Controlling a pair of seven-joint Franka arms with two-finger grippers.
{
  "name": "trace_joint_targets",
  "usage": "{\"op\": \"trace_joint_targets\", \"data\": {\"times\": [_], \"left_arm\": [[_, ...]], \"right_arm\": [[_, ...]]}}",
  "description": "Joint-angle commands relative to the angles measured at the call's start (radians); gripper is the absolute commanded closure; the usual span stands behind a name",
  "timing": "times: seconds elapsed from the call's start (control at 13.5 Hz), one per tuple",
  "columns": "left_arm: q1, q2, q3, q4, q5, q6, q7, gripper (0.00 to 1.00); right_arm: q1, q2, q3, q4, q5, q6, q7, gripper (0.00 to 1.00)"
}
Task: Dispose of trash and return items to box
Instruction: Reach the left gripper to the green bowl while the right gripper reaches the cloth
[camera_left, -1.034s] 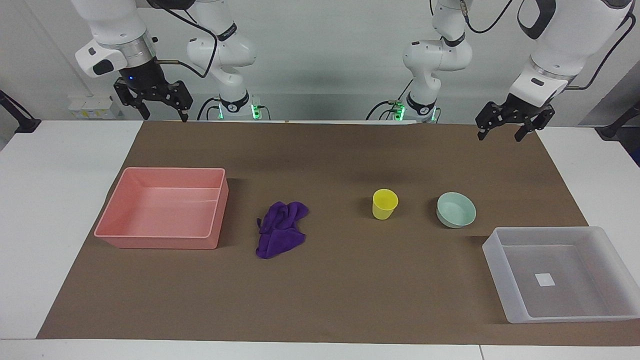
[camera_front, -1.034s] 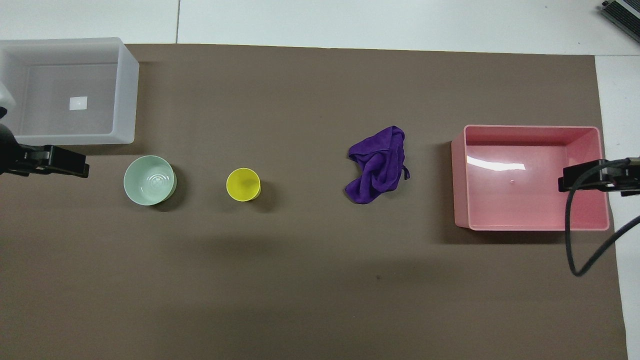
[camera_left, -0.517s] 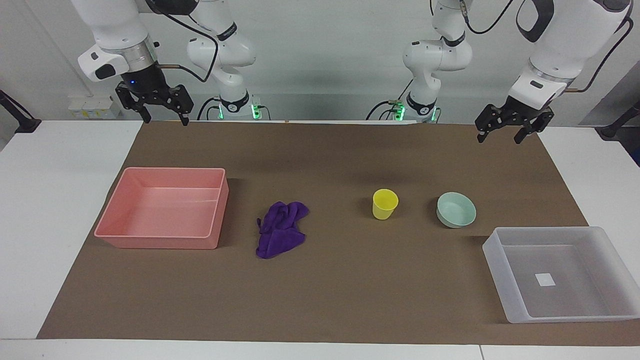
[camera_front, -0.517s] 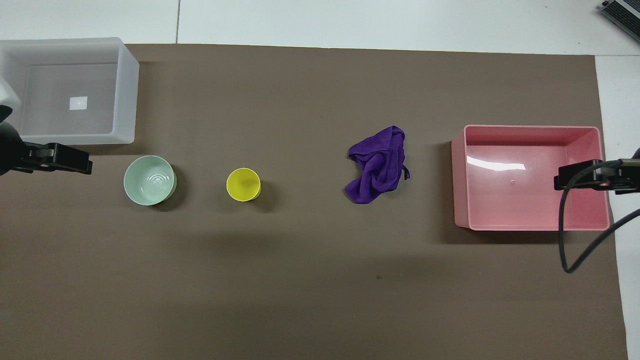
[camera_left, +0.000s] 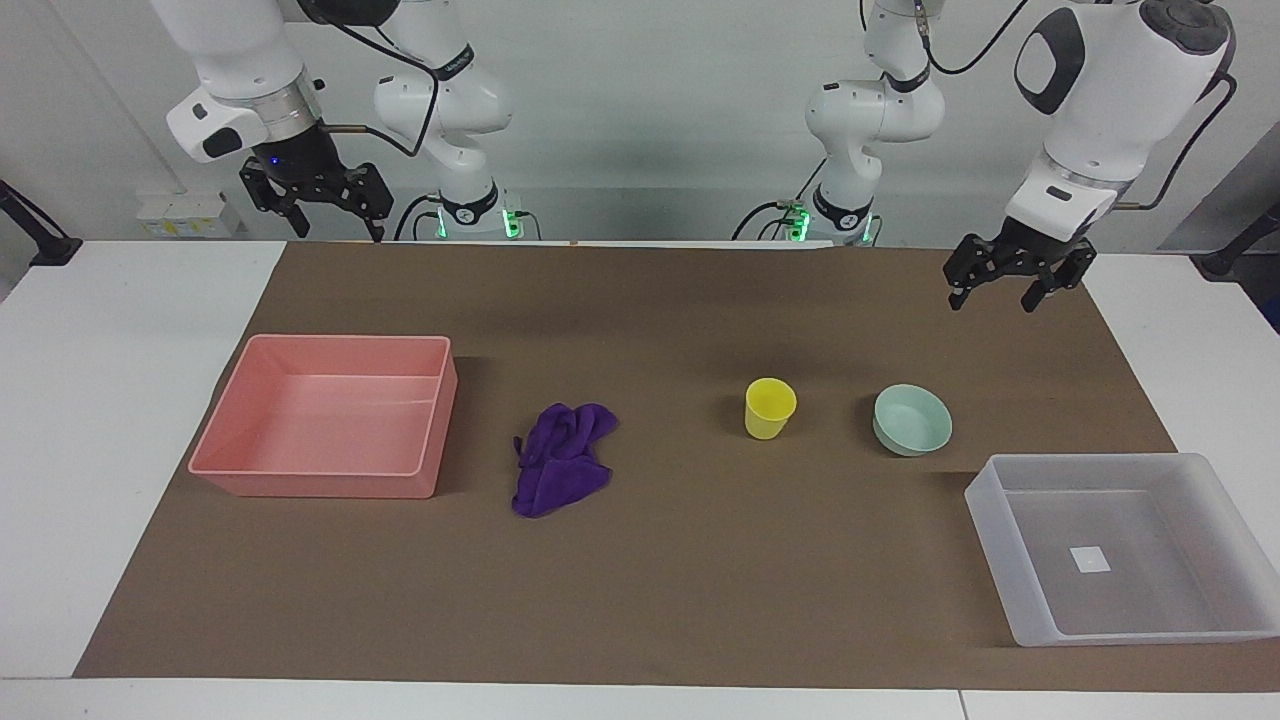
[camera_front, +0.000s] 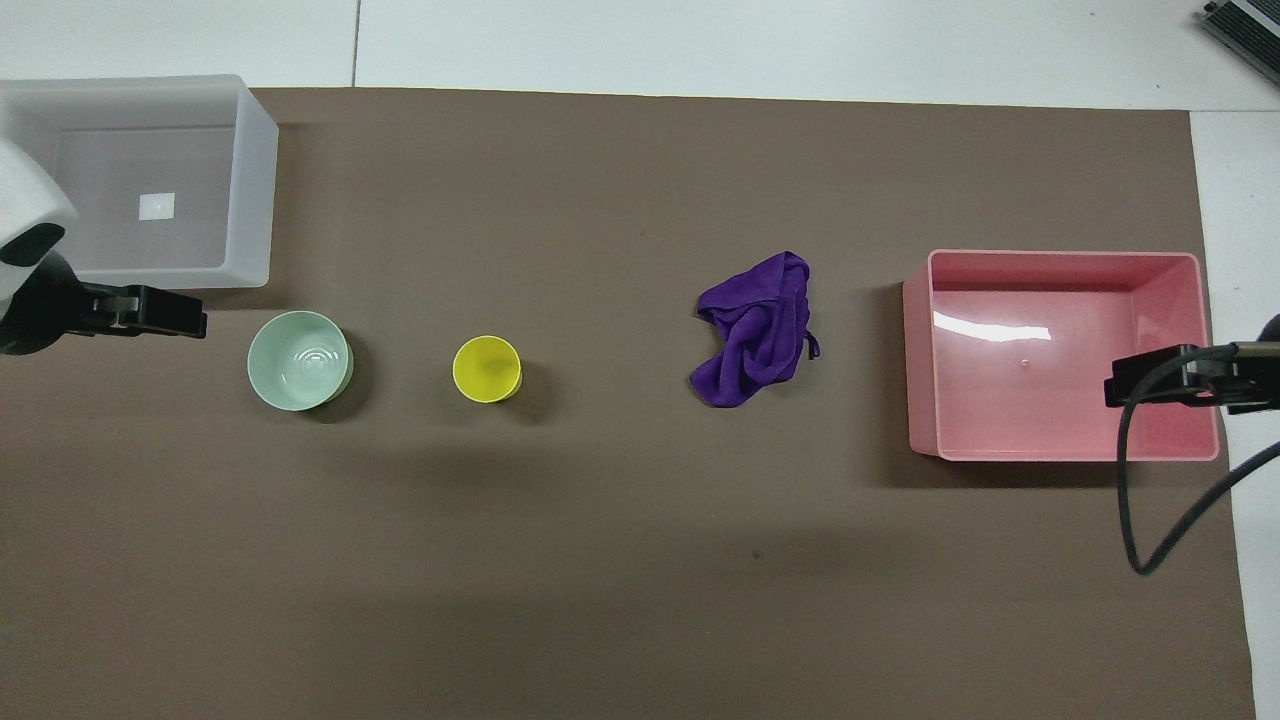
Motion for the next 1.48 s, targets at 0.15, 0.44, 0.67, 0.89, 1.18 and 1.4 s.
{"op": "trace_joint_targets", "data": {"times": [0.15, 0.44, 0.67, 0.89, 1.18, 1.4], "left_arm": [[-0.006, -0.015, 0.004, -0.133, 0.021, 0.173, -0.002, 0.0], [0.006, 0.046, 0.004, -0.202, 0.021, 0.316, -0.002, 0.0], [0.01, 0.097, 0.004, -0.213, 0.021, 0.367, 0.009, 0.0], [0.01, 0.122, 0.004, -0.282, 0.021, 0.489, 0.012, 0.0], [0.049, 0.122, 0.004, -0.408, 0.021, 0.635, 0.03, 0.0], [0.068, 0.134, 0.004, -0.458, 0.021, 0.721, 0.041, 0.0]], "right_arm": [[-0.005, -0.028, 0.002, -0.033, 0.016, 0.02, -0.026, 0.0], [0.018, -0.014, 0.002, -0.039, 0.015, 0.03, 0.025, 0.0], [0.058, 0.038, 0.002, -0.042, 0.01, 0.12, 0.037, 0.0], [0.131, 0.137, 0.003, -0.042, 0.003, 0.268, 0.112, 0.0], [0.232, 0.283, 0.003, -0.045, 0.0, 0.456, 0.175, 0.0], [0.256, 0.374, 0.003, -0.05, 0.0, 0.558, 0.192, 0.0]]}}
